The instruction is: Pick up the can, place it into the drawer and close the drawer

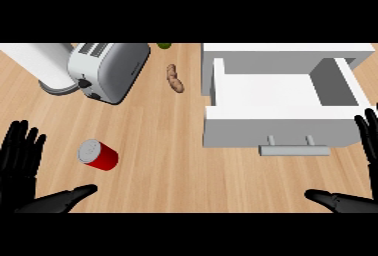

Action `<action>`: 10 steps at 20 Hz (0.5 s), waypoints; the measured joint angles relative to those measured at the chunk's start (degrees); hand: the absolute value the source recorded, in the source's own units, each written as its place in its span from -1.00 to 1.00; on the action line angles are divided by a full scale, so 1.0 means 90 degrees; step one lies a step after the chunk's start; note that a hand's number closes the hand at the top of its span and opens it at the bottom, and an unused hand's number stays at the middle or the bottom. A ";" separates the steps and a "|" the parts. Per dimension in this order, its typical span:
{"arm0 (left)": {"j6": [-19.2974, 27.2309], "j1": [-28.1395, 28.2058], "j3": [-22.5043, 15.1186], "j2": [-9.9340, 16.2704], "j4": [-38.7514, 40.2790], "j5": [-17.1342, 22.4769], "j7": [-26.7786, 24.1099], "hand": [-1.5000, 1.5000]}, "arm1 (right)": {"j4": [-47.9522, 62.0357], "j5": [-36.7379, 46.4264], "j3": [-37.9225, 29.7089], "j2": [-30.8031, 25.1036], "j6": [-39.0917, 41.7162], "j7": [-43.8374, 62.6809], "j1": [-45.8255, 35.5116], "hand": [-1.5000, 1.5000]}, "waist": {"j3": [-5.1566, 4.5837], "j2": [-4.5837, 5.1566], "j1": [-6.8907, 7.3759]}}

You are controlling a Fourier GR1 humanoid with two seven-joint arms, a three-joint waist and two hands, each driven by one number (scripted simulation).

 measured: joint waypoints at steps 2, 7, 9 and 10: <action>-0.0031 0.0133 -0.0020 -0.0043 0.0224 -0.0003 -0.0291 -1.00 | 0.0031 -0.0042 -0.0091 -0.0045 0.0035 0.0012 -0.0063 -1.00 | -0.0001 -0.0001 0.0005; 0.0147 0.0316 -0.0189 -0.0082 0.0986 -0.0104 -0.1077 -1.00 | -0.0168 -0.0145 -0.0192 -0.0028 0.0233 -0.0117 0.0229 -1.00 | -0.0002 -0.0002 -0.0002; 0.0457 0.0324 -0.0447 -0.0093 0.1154 -0.0208 -0.1200 -1.00 | -0.0219 -0.0106 -0.0178 0.0024 0.0204 -0.0096 0.0240 -1.00 | -0.0002 -0.0001 -0.0001; 0.0494 0.0301 -0.0438 -0.0097 0.1441 -0.0200 -0.1427 -1.00 | -0.0201 -0.0131 -0.0220 0.0000 0.0220 -0.0096 0.0208 -1.00 | -0.0001 -0.0001 -0.0003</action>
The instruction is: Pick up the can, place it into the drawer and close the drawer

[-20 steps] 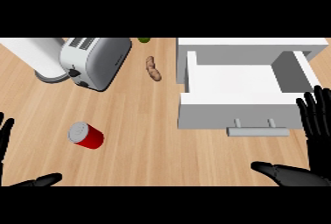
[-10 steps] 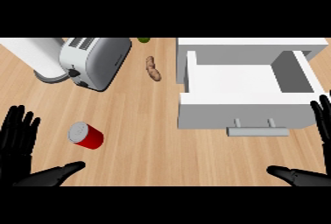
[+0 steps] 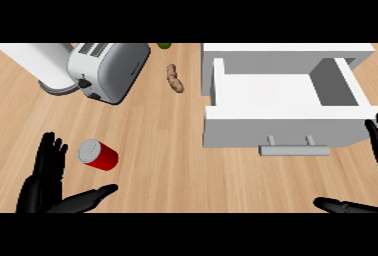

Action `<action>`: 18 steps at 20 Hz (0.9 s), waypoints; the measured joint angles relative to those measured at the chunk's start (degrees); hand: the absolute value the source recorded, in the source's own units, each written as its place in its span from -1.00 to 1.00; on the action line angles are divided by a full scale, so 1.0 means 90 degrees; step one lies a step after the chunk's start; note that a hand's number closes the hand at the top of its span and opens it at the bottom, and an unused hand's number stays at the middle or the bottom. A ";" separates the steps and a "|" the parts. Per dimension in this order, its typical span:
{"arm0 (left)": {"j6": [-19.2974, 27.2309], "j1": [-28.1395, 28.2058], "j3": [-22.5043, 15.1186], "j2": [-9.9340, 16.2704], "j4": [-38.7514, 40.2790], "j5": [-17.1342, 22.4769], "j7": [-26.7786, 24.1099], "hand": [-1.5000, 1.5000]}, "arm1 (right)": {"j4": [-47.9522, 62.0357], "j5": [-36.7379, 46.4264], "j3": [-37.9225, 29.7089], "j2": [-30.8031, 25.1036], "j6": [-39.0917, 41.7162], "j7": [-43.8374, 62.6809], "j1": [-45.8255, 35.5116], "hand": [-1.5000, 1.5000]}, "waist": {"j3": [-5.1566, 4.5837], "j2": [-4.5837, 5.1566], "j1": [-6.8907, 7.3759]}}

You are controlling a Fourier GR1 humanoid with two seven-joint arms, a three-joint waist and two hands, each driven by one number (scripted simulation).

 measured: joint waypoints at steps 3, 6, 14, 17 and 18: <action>0.0097 -0.0003 0.0064 -0.0006 0.0475 0.0038 -0.0415 -1.00 | -0.0104 0.0008 -0.0026 0.0033 0.0011 0.0045 0.0046 -1.00 | -0.0001 0.0001 0.0003; 0.0111 -0.0174 0.0240 -0.0004 0.1111 0.0178 -0.0827 -1.00 | -0.0294 -0.0106 -0.0104 0.0009 0.0037 0.0239 0.0048 -1.00 | -0.0001 0.0001 -0.0003; 0.0017 -0.0541 0.0610 0.0066 0.2576 0.0472 -0.1744 -1.00 | -0.0532 -0.0407 -0.0473 -0.0234 0.0093 0.0791 -0.0202 -1.00 | 0.0000 0.0003 -0.0004; -0.0081 -0.0837 0.0807 0.0204 0.3169 0.0579 -0.1973 -1.00 | -0.0565 -0.0392 -0.0486 -0.0135 0.0176 0.0689 -0.0054 -1.00 | -0.0001 0.0002 -0.0009; -0.0130 -0.0916 0.0874 0.0256 0.3323 0.0636 -0.2035 -1.00 | -0.0569 -0.0309 -0.0447 -0.0127 0.0125 0.0764 -0.0130 -1.00 | -0.0001 0.0003 -0.0006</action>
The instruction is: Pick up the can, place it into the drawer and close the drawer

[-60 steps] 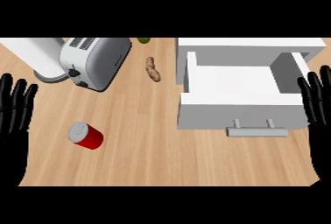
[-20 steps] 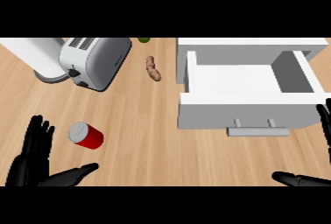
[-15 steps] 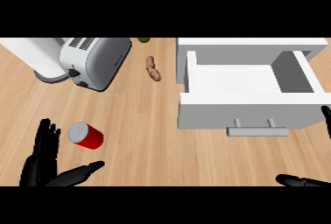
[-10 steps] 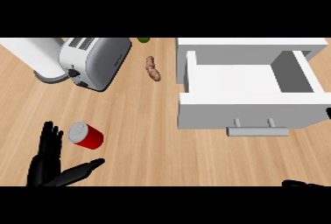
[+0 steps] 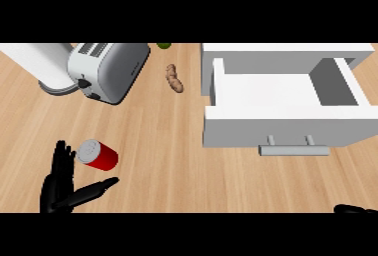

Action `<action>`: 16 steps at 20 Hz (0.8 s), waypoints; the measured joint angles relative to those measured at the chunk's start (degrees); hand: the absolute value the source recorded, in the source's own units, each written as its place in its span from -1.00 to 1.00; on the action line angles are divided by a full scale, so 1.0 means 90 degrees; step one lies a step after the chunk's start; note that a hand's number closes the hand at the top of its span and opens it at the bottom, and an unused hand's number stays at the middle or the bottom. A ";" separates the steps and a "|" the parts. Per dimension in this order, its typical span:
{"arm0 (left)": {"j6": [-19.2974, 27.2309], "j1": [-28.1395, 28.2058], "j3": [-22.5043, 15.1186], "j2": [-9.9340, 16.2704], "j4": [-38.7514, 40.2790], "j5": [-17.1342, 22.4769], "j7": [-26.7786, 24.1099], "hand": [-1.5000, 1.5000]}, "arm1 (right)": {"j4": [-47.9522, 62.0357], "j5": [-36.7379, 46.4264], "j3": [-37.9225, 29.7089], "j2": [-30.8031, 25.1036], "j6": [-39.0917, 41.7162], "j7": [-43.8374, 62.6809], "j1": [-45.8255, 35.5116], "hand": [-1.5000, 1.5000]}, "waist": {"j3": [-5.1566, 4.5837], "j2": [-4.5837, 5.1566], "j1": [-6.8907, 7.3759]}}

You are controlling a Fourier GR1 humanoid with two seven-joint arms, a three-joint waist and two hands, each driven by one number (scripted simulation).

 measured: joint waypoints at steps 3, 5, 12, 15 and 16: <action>0.0050 -0.0189 0.0078 -0.0083 0.0572 0.0049 -0.0352 -1.00 | 0.0008 0.0104 0.0009 0.0089 0.0071 -0.0162 0.0129 -1.00 | 0.0000 0.0000 -0.0003; -0.0017 -0.0320 0.0208 0.0005 0.0957 0.0136 -0.0586 -1.00 | -0.0008 0.0254 0.0110 0.0133 0.0022 -0.0096 0.0053 -1.00 | 0.0000 0.0001 -0.0001; -0.0063 -0.1158 0.0517 0.0280 0.2377 0.0316 -0.1077 -1.00 | -0.0090 0.0278 0.0051 0.0152 0.0045 0.0015 -0.0039 -1.00 | -0.0001 0.0002 -0.0008; -0.0180 -0.1513 0.0659 0.0399 0.3110 0.0411 -0.1499 -1.00 | 0.0001 0.0124 -0.0110 0.0077 0.0157 0.0004 -0.0057 -1.00 | -0.0001 0.0005 -0.0018; -0.0233 -0.1633 0.0696 0.0447 0.3353 0.0428 -0.1651 -1.00 | -0.0131 0.0073 -0.0136 0.0053 0.0148 0.0142 -0.0063 -1.00 | 0.0000 0.0006 -0.0022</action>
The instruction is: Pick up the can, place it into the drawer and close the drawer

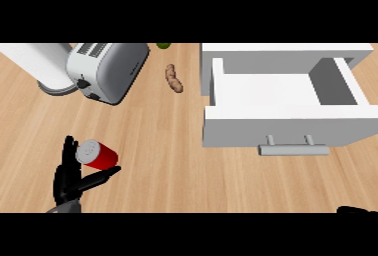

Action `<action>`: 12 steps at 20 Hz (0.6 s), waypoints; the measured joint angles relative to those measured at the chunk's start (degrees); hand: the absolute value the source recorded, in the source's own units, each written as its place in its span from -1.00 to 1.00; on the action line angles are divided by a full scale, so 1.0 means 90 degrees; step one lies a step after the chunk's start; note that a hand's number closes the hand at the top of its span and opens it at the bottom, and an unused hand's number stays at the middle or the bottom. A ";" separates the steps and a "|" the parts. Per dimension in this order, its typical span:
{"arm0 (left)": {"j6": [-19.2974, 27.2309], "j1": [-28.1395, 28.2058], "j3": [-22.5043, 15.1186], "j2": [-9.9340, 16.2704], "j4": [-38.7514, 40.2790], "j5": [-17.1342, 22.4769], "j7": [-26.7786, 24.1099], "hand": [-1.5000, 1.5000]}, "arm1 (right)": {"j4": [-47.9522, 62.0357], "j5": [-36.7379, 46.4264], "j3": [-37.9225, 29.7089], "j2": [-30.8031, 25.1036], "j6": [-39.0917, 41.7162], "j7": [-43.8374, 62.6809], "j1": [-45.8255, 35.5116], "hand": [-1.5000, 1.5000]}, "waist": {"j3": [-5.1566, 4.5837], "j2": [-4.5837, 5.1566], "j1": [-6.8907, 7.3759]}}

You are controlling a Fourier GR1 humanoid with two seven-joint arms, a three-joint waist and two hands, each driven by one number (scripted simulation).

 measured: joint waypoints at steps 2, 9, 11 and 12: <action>-0.0116 -0.0159 0.0022 0.0116 0.0264 0.0034 -0.0140 -1.00 | -0.0196 0.0082 0.0095 0.0122 0.0010 -0.0004 0.0158 -1.00 | -0.0002 -0.0002 -0.0002; -0.0460 -0.0855 -0.0132 0.0217 0.1032 0.0001 -0.0261 1.00 | -0.0011 0.0170 0.0041 0.0056 -0.0037 0.0009 -0.0158 -1.00 | -0.0003 0.0001 -0.0005; -0.0604 -0.0926 -0.0190 0.0205 0.1050 0.0039 -0.0225 1.00 | -0.0006 0.0125 -0.0003 0.0068 0.0004 -0.0023 -0.0099 -1.00 | 0.0000 0.0000 -0.0001; -0.0691 -0.0960 -0.0215 0.0204 0.1131 0.0038 -0.0303 1.00 | 0.0000 0.0073 -0.0059 0.0039 0.0022 -0.0010 -0.0112 -1.00 | 0.0000 -0.0001 -0.0003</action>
